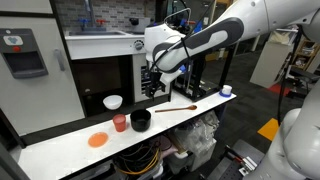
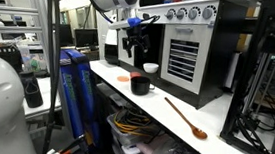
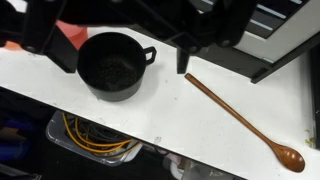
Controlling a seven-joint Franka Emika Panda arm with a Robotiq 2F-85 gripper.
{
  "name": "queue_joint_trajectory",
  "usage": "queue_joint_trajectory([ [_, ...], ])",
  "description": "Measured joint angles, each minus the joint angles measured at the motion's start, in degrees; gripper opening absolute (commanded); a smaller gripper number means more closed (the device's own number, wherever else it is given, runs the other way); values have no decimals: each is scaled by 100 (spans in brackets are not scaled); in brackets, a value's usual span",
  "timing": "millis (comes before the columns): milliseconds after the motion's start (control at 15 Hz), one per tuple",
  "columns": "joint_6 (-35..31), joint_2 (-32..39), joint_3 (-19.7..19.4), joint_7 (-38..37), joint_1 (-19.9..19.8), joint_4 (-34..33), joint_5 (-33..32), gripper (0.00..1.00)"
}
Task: Pour the contents from the white bowl into the black cup then put the white bowl on the shelf
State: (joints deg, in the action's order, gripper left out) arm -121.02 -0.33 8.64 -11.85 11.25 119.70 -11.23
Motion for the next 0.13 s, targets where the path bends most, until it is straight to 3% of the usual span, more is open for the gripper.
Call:
queue_joint_trajectory([
  [133,0,0,9,-2,1,-3,0,100],
])
